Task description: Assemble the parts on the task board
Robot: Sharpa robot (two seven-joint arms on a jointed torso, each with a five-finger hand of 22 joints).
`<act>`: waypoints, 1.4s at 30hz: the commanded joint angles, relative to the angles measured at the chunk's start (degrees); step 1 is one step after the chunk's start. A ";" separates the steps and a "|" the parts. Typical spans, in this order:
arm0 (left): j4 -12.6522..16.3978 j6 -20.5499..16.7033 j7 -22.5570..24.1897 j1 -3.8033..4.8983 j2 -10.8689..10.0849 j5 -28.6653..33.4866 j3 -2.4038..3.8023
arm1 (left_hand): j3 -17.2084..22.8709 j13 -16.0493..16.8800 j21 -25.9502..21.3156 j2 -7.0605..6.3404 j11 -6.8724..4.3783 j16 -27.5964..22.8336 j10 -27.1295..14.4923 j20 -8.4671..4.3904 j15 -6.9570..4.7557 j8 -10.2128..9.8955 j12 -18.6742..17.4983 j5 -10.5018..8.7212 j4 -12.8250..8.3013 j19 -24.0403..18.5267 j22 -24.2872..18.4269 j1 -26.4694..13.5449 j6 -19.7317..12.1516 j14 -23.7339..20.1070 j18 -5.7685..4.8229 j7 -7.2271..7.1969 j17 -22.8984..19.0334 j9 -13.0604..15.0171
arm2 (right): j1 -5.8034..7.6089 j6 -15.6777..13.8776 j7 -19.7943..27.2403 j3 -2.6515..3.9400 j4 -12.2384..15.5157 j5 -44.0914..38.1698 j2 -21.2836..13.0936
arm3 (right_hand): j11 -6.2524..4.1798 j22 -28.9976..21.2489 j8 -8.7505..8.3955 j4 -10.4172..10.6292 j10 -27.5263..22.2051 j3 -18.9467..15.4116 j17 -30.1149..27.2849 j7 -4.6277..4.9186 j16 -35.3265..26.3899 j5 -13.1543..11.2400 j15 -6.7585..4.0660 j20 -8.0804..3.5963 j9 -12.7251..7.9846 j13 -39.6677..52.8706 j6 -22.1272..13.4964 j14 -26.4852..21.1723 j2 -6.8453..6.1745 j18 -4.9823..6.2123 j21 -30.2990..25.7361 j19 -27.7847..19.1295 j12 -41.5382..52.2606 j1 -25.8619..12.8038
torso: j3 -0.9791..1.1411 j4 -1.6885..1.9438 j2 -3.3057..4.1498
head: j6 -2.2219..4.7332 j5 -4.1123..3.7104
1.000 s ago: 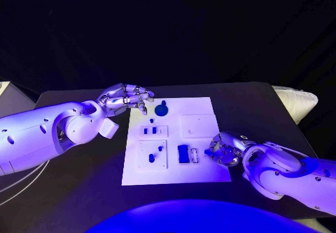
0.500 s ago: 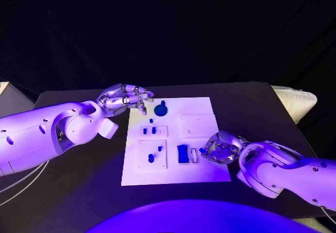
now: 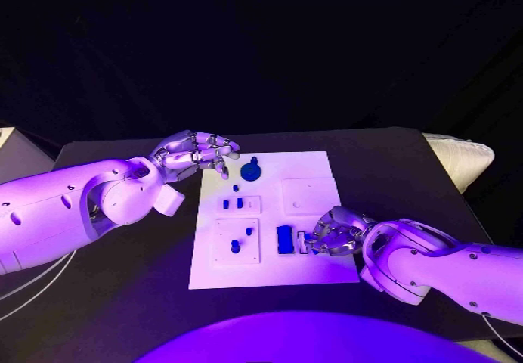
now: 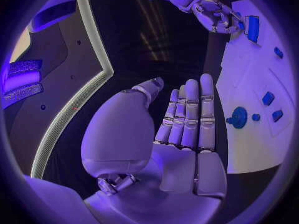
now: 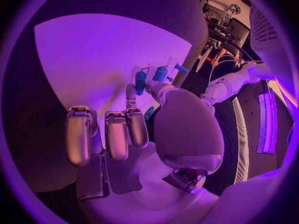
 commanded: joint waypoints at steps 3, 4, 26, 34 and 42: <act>0.02 1.24 0.28 -0.05 0.05 0.29 0.01 | -0.01 0.05 -0.19 0.52 0.00 -0.18 -0.55 0.14 0.08 0.30 -0.05 -0.15 0.23 0.09 -0.05 0.10 0.00 -0.31 0.30 0.05 -0.05 0.05 | -0.30 -0.91 -0.49 0.03 -0.41 0.11 0.96 | -0.27 12.80 0.15 0.32 1.10 -0.03 11.28 -0.05 0.20 -0.25 -0.44 -0.45 0.02 9.24 -0.38 5.18 -0.03 -0.05 0.18 4.10 0.34 -0.61 | 0.03 0.01 0.01 | 0.01 -0.10; 0.01 1.23 0.28 -0.05 0.04 0.29 0.01 | -0.01 0.05 -0.19 0.52 0.00 -0.18 -0.55 0.14 0.08 0.30 -0.05 -0.15 0.23 0.09 -0.05 0.10 0.00 -0.31 0.30 0.05 -0.05 0.05 | -0.37 -1.04 -0.47 0.03 -0.49 0.06 1.10 | -0.27 12.80 0.15 0.32 1.10 -0.03 11.28 -0.05 0.20 -0.25 -0.44 -0.45 0.02 9.24 -0.38 5.18 -0.03 -0.05 0.18 4.10 0.34 -0.61 | 0.03 0.01 0.01 | 0.01 -0.07; 0.05 1.33 0.04 -0.04 -0.15 0.27 0.01 | -0.11 0.07 -0.23 0.56 0.02 -0.19 -0.56 0.15 0.10 0.31 -0.03 -0.16 0.39 0.10 -0.07 -0.03 -0.01 -0.33 0.29 0.07 -0.05 0.05 | -0.68 -1.31 -0.45 0.03 -1.38 -0.49 2.01 | -0.26 12.79 0.24 0.42 1.19 -0.13 11.29 -0.05 0.20 -0.44 -0.44 -0.45 0.06 9.34 -0.35 5.19 -0.03 -0.04 0.12 4.10 0.47 -1.29 | 0.00 -0.02 0.00 | 0.01 0.31; 0.05 1.39 -0.06 -0.04 -0.24 0.26 0.01 | -0.19 0.08 -0.28 0.60 0.03 -0.20 -0.58 0.16 0.11 0.32 -0.03 -0.15 0.54 0.09 -0.10 -0.13 -0.01 -0.35 0.28 0.08 -0.05 0.06 | -0.68 -2.06 -0.07 0.04 -1.53 -0.53 2.24 | -0.26 12.79 0.39 0.74 1.33 -0.09 11.32 -0.06 0.22 -0.80 -0.43 -0.45 0.10 9.51 -0.28 5.20 0.62 -0.04 0.09 4.10 0.66 -2.82 | 0.04 -0.02 -0.03 | 0.01 0.41; 0.05 1.43 -0.07 -0.04 -0.25 0.26 0.01 | -0.24 0.09 -0.31 0.67 0.03 -0.21 -0.59 0.17 0.12 0.33 -0.02 -0.15 0.66 0.09 -0.11 -0.21 -0.01 -0.36 0.28 0.08 -0.05 0.06 | -0.68 -2.36 0.15 0.04 -1.38 -0.54 2.25 | -0.34 12.87 0.53 0.73 1.55 0.32 11.44 -0.16 0.30 -0.78 -0.48 -0.47 0.14 9.74 -0.13 5.23 1.61 -0.08 0.35 4.17 0.97 -3.85 | 0.03 -0.08 -0.01 | 0.01 0.35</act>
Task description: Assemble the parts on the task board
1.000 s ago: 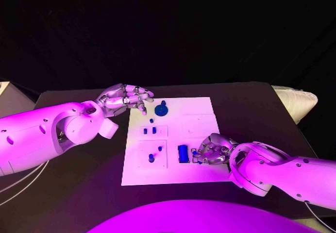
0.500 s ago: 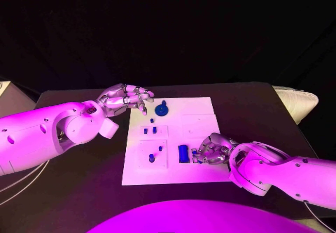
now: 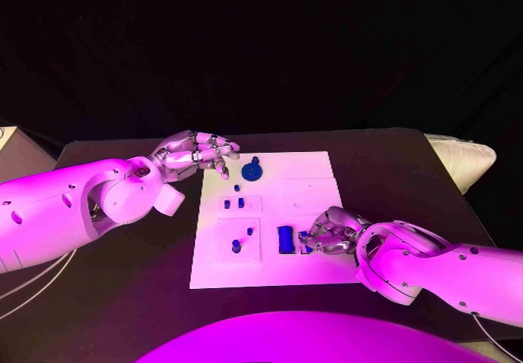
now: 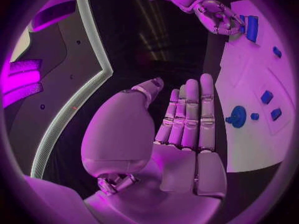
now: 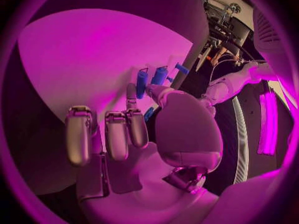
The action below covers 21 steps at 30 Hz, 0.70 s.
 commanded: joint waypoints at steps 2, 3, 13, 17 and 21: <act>0.08 1.29 0.32 -0.04 0.04 0.22 0.01 | 0.09 0.06 -0.31 0.44 -0.18 -0.21 -0.38 0.17 0.12 0.33 -0.02 -0.15 0.35 0.09 -0.06 0.02 -0.01 -0.36 0.28 0.08 -0.04 0.07 | -0.05 -0.82 0.39 0.02 0.13 -0.44 0.09 | -0.35 12.90 0.13 0.17 1.55 0.12 11.45 -0.08 0.31 -0.16 -0.49 -0.49 0.05 9.74 -0.21 5.23 0.18 -0.08 0.35 4.17 0.29 -0.78 | 0.00 -0.02 0.02 | 0.01 -0.10; 0.08 1.30 0.32 -0.04 0.04 0.22 0.01 | 0.09 0.06 -0.31 0.44 -0.18 -0.21 -0.38 0.17 0.12 0.33 -0.02 -0.15 0.35 0.09 -0.06 0.02 -0.01 -0.36 0.28 0.08 -0.04 0.07 | -0.05 -0.80 0.40 0.02 0.14 -0.44 0.10 | -0.35 12.90 0.13 0.17 1.55 0.12 11.45 -0.08 0.31 -0.16 -0.49 -0.49 0.05 9.74 -0.21 5.23 0.18 -0.08 0.35 4.17 0.29 -0.78 | 0.01 -0.02 0.02 | 0.01 -0.08; 0.06 1.28 0.29 -0.04 0.04 0.22 0.01 | 0.09 0.06 -0.31 0.44 -0.18 -0.21 -0.38 0.17 0.12 0.33 -0.02 -0.15 0.35 0.09 -0.06 0.02 -0.01 -0.36 0.28 0.08 -0.04 0.07 | -0.05 0.11 0.60 0.02 0.17 -0.35 0.18 | -0.32 12.86 0.37 -0.18 1.53 -1.54 11.37 -0.03 0.25 2.45 -0.48 -0.52 0.16 9.73 -0.25 5.21 -1.40 -0.05 0.10 4.13 0.16 -3.44 | -0.01 -0.04 0.01 | 0.01 -0.08; 0.04 1.29 0.27 -0.04 0.06 0.21 0.01 | 0.09 0.06 -0.31 0.44 -0.18 -0.21 -0.38 0.17 0.12 0.33 -0.02 -0.15 0.35 0.09 -0.06 0.02 -0.01 -0.36 0.28 0.08 -0.04 0.07 | -0.05 0.47 0.71 0.02 0.18 -0.33 0.16 | -0.30 12.85 0.39 -0.22 1.51 -1.91 11.36 -0.01 0.24 2.74 -0.48 -0.52 0.17 9.72 -0.29 5.21 -1.61 -0.04 0.07 4.13 0.12 -3.70 | 0.00 -0.01 0.00 | 0.01 -0.06; 0.03 1.30 0.25 -0.04 0.05 0.20 0.01 | 0.09 0.06 -0.31 0.44 -0.18 -0.21 -0.38 0.17 0.12 0.33 -0.02 -0.15 0.35 0.09 -0.06 0.02 -0.01 -0.36 0.28 0.08 -0.04 0.07 | -0.05 0.68 0.82 0.02 0.20 -0.30 0.10 | -0.29 12.84 0.40 -0.26 1.50 -2.10 11.38 -0.01 0.26 2.74 -0.47 -0.52 0.17 9.71 -0.30 5.21 -1.75 -0.04 0.04 4.13 0.10 -3.80 | 0.00 -0.02 0.00 | 0.01 -0.05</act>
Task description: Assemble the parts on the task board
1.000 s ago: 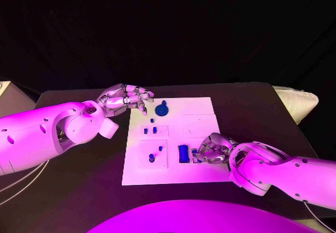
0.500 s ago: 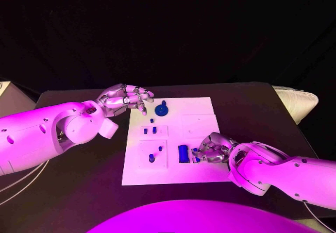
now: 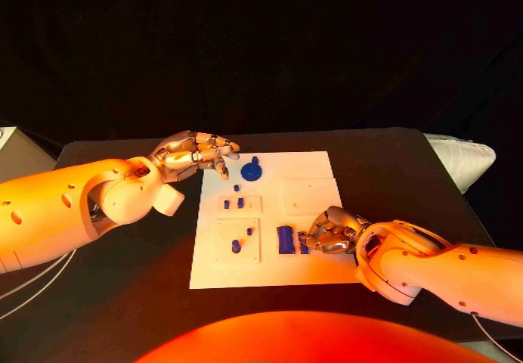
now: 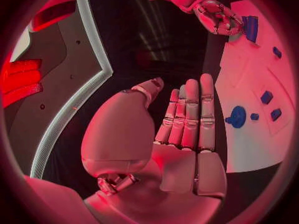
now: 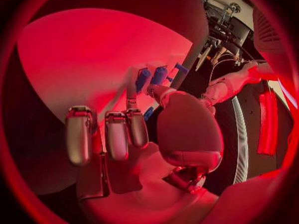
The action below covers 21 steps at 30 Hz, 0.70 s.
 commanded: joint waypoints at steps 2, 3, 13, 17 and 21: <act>0.04 1.21 0.34 -0.04 0.04 0.20 0.01 | 0.09 0.07 -0.31 0.44 -0.18 -0.21 -0.38 0.17 0.12 0.34 -0.02 -0.15 0.35 0.09 -0.07 0.02 -0.01 -0.36 0.28 0.08 -0.05 0.08 | -0.05 0.73 0.78 0.01 0.17 -0.28 -0.01 | -0.30 12.82 0.39 0.04 1.51 -0.45 11.34 -0.01 0.23 0.16 -0.47 -0.52 0.04 9.72 -0.31 5.20 -0.10 -0.05 0.08 4.13 0.11 -0.58 | -0.01 0.00 0.00 | 0.01 0.03; 0.03 1.20 0.34 -0.04 0.04 0.20 0.01 | 0.09 0.07 -0.31 0.44 -0.18 -0.21 -0.38 0.17 0.12 0.34 -0.02 -0.15 0.35 0.09 -0.07 0.02 -0.01 -0.36 0.28 0.08 -0.05 0.08 | -0.05 0.71 0.80 0.01 0.16 -0.28 -0.05 | -0.30 12.82 0.39 0.04 1.51 -0.45 11.34 -0.01 0.23 0.16 -0.47 -0.52 0.04 9.72 -0.31 5.20 -0.10 -0.05 0.08 4.13 0.11 -0.58 | 0.00 0.00 0.00 | 0.01 0.02; 0.00 1.19 0.34 -0.04 0.06 0.19 0.01 | 0.09 0.07 -0.31 0.44 -0.18 -0.21 -0.38 0.17 0.12 0.34 -0.02 -0.15 0.35 0.09 -0.07 0.02 -0.01 -0.36 0.28 0.08 -0.05 0.08 | -0.05 0.55 1.90 0.01 0.14 -0.26 -0.68 | -0.34 12.79 0.44 -0.94 1.39 -0.81 11.31 -0.07 0.21 -1.02 -0.50 -0.52 0.08 9.60 -0.47 5.19 -0.35 -0.02 -0.06 4.11 -0.11 0.27 | 0.01 -0.01 -0.02 | 0.01 0.03; -0.05 1.18 0.34 -0.04 0.05 0.18 0.01 | -0.05 0.11 -0.41 0.55 -0.20 -0.21 -0.43 0.19 0.13 0.36 0.00 -0.13 0.59 0.10 -0.12 -0.03 -0.05 -0.38 0.29 0.06 -0.04 0.08 | -0.05 1.54 3.01 0.01 0.29 0.04 -1.10 | -0.29 12.67 0.43 -2.81 1.14 -1.19 11.17 0.00 0.10 -4.50 -0.46 -0.51 0.07 9.38 -0.83 5.15 -0.24 0.06 -0.55 4.00 -0.53 2.27 | 0.03 -0.01 -0.02 | 0.01 0.03; -0.11 1.16 0.33 -0.04 0.04 0.17 0.01 | -0.05 0.11 -0.41 0.55 -0.20 -0.21 -0.43 0.19 0.13 0.36 0.00 -0.13 0.59 0.10 -0.12 -0.03 -0.05 -0.38 0.29 0.06 -0.04 0.08 | -0.05 2.38 3.61 0.01 0.39 0.27 -1.33 | -0.20 12.66 0.36 -3.69 0.96 -1.87 11.09 0.11 0.04 -7.24 -0.38 -0.45 -0.01 9.23 -1.00 5.13 -0.52 0.07 -0.62 3.99 -0.82 3.04 | 0.02 -0.04 -0.02 | 0.01 0.02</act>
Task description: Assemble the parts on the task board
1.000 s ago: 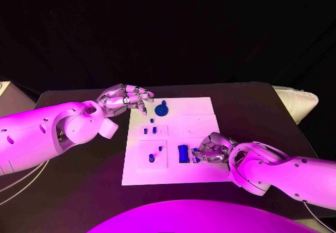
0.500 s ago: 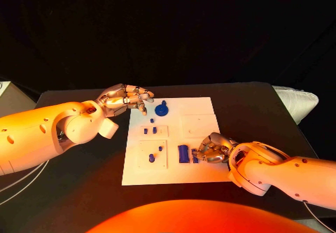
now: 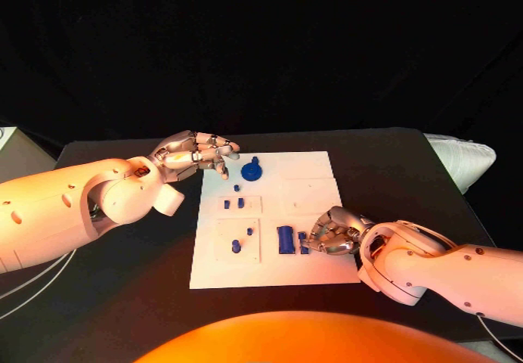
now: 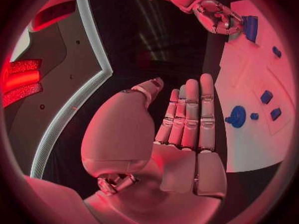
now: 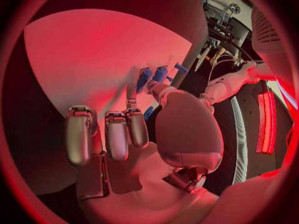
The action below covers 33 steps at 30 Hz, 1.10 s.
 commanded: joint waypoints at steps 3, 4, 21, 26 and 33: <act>-0.12 1.14 0.24 -0.04 0.06 0.15 0.01 | 0.02 0.05 -0.21 0.59 0.01 -0.21 -0.22 0.19 0.12 0.37 0.01 -0.12 0.22 0.11 -0.06 -0.02 -0.05 -0.38 0.29 0.05 -0.03 0.09 | -0.05 1.36 2.41 0.02 0.15 0.30 -0.25 | -0.16 12.67 0.13 -0.45 0.96 -0.34 11.07 0.07 0.05 -1.63 -0.36 -0.42 -0.10 9.25 -0.30 5.13 -0.09 0.07 -0.19 3.99 -0.21 0.69 | -0.02 -0.01 0.01 | 0.01 0.00; -0.17 1.14 0.20 -0.04 0.07 0.13 0.01 | 0.02 0.05 -0.21 0.59 0.01 -0.21 -0.22 0.19 0.12 0.37 0.01 -0.12 0.22 0.11 -0.06 -0.02 -0.05 -0.38 0.29 0.05 -0.03 0.09 | -0.05 1.23 2.50 0.02 0.13 0.32 -0.27 | -0.18 12.69 0.14 -0.54 0.99 -0.27 11.14 0.03 0.09 -1.83 -0.36 -0.42 -0.11 9.27 -0.27 5.15 0.16 0.06 -0.11 4.01 -0.18 0.89 | -0.01 0.00 0.02 | 0.01 0.01; -0.49 1.01 -0.39 -0.04 0.18 0.04 0.00 | 0.02 0.07 -0.24 0.75 0.01 -0.20 -0.23 0.19 0.12 0.39 0.02 -0.10 0.34 0.13 -0.07 -0.03 -0.04 -0.37 0.29 0.06 -0.03 0.10 | -0.06 1.71 1.99 0.01 -0.83 -0.07 -0.12 | -0.26 12.74 0.16 -0.85 1.11 -0.03 11.22 -0.07 0.15 -2.39 -0.41 -0.44 -0.15 9.40 -0.16 5.17 0.93 0.03 0.06 4.05 0.00 1.50 | -0.06 0.06 0.02 | 0.01 0.05; -0.49 1.08 -0.48 -0.04 0.20 0.03 -0.01 | 0.02 0.07 -0.24 0.75 0.01 -0.20 -0.23 0.19 0.12 0.39 0.02 -0.10 0.34 0.13 -0.07 -0.03 -0.04 -0.37 0.29 0.06 -0.03 0.10 | -0.19 1.40 1.79 0.01 -1.64 -0.73 0.56 | -0.34 12.75 0.17 -1.43 1.15 0.25 11.21 -0.15 0.14 -2.85 -0.47 -0.48 -0.18 9.45 -0.14 5.17 1.32 0.02 0.10 4.07 0.05 2.32 | -0.01 0.09 0.03 | 0.01 0.18; -0.50 1.12 -0.57 -0.04 0.21 0.02 -0.02 | 0.03 0.08 -0.26 0.86 0.01 -0.19 -0.25 0.19 0.12 0.40 0.03 -0.09 0.39 0.16 -0.08 0.02 -0.05 -0.36 0.30 0.05 -0.02 0.10 | -0.26 0.78 1.42 0.01 -2.28 -1.83 1.10 | -0.41 12.79 0.20 -2.49 1.25 0.41 11.28 -0.23 0.19 -3.69 -0.53 -0.54 -0.23 9.58 -0.08 5.19 1.21 0.00 0.23 4.10 0.21 3.57 | -0.03 0.02 0.04 | 0.01 0.21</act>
